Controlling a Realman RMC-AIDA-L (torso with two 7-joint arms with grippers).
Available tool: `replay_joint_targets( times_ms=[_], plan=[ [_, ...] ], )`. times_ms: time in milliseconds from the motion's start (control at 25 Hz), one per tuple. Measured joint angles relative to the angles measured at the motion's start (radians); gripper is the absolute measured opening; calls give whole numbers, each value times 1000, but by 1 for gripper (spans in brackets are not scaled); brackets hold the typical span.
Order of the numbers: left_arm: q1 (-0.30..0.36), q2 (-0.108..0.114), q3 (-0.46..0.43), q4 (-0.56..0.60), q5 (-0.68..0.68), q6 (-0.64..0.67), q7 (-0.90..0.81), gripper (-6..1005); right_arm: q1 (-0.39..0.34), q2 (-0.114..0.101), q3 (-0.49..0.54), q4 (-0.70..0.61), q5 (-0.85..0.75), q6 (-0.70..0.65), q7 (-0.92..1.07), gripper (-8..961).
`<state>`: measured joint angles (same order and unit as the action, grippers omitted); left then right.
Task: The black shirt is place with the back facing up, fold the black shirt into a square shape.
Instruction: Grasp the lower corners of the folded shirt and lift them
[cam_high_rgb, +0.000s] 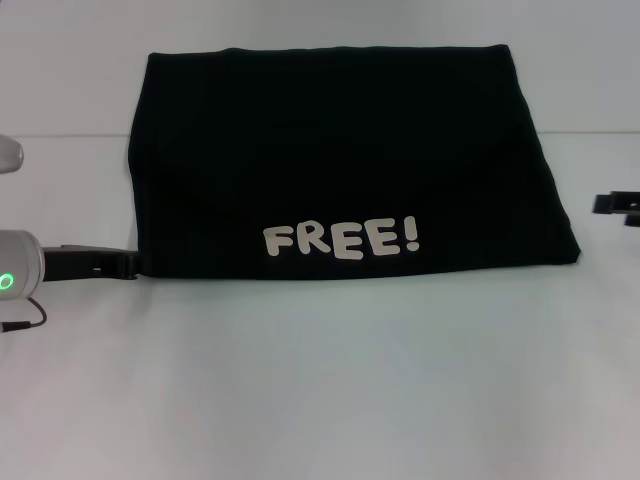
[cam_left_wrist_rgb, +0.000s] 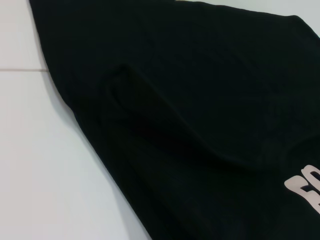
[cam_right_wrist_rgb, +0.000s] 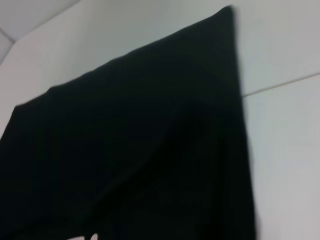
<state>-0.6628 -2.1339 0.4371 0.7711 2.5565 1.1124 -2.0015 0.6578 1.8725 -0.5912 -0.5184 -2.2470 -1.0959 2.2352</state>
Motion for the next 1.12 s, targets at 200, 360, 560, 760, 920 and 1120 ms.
replay_joint_targets(
  times_ms=[200,360,560,760,920,1120],
  plan=[
    [-4,2,0,1,1,0,0,5,43,38,-64,33,0,70,-30,678],
    [-5,2,0,1,1,-1,2,6,69,49,-116,75,0,126,-27,675],
    [-6,2,0,1,1,-1,8,6,79,60,-135,97,0,156,-29,675],
    [-5,2,0,0,1,-3,10,7,77,70,-143,101,0,181,-29,674],
    [-5,2,0,-2,1,-3,11,7,73,71,-146,103,0,192,-30,674],
    [-4,2,0,-3,1,-3,12,8,67,73,-148,105,0,218,-33,675]
  ],
)
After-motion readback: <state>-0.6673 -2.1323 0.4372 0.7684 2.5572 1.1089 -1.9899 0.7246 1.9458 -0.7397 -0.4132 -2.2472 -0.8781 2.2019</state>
